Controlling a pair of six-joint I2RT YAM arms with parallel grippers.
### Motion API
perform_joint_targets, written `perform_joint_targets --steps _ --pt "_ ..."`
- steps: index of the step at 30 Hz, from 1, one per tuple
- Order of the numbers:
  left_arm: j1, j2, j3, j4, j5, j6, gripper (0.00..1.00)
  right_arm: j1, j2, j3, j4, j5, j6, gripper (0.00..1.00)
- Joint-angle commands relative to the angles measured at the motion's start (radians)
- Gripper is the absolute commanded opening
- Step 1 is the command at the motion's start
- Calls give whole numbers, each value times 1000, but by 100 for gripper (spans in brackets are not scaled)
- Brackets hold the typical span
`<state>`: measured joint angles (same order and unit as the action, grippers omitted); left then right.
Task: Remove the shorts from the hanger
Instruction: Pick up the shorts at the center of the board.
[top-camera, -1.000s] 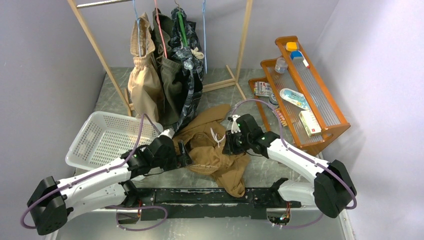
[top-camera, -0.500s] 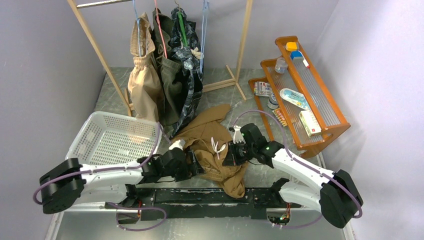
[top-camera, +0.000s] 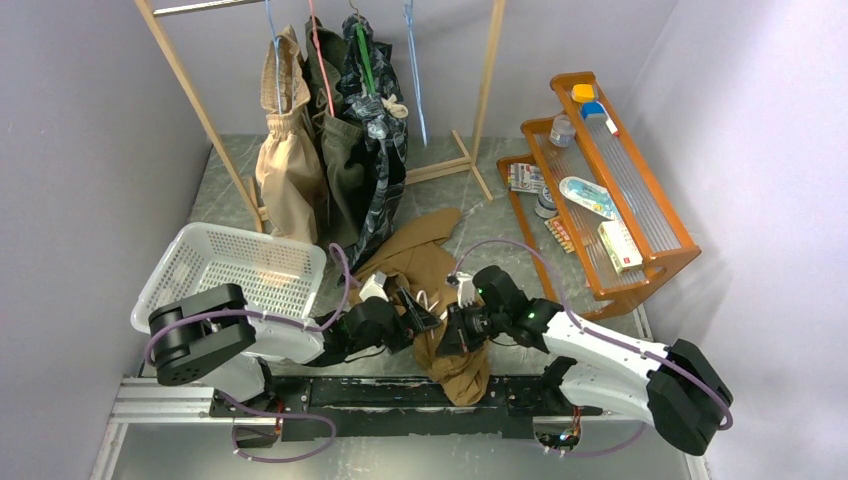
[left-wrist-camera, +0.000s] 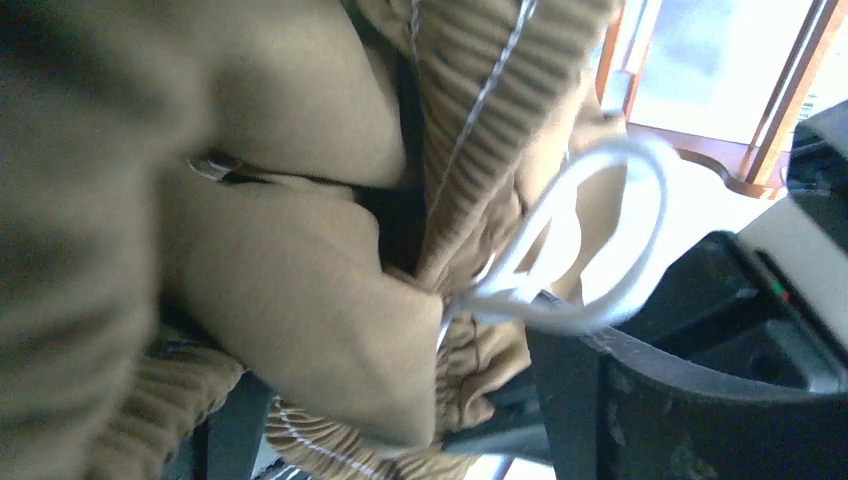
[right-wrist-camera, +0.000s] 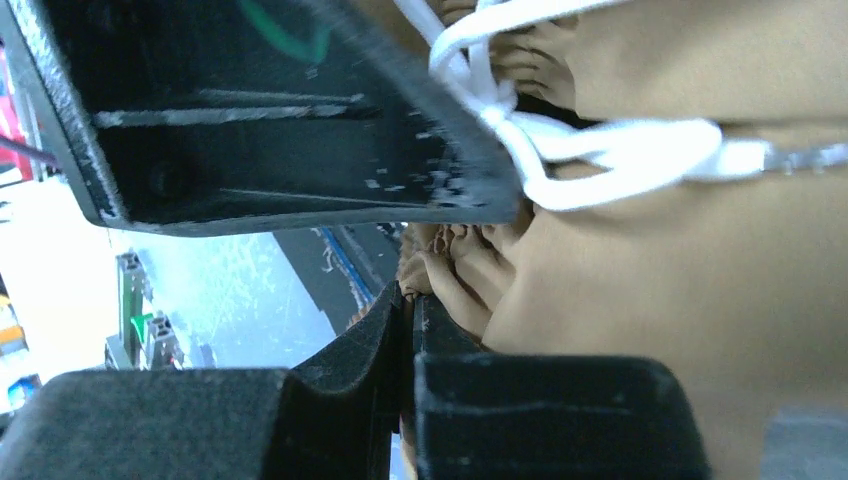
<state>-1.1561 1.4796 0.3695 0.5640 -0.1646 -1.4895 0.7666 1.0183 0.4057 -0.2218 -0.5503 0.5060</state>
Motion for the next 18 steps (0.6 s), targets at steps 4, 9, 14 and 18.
perform_joint_targets --steps 4,9,14,18 --pt "-8 -13 25 11 -130 -55 90 130 30 -38 115 10 73 0" --pt "-7 -35 7 -98 -204 -138 86 142 9 -76 177 -1 93 0" --pt "4 0 58 -148 -204 -82 56 143 -80 -82 129 -15 59 0" --pt "4 -12 118 -305 -208 -65 17 143 -199 -17 2 150 68 19"
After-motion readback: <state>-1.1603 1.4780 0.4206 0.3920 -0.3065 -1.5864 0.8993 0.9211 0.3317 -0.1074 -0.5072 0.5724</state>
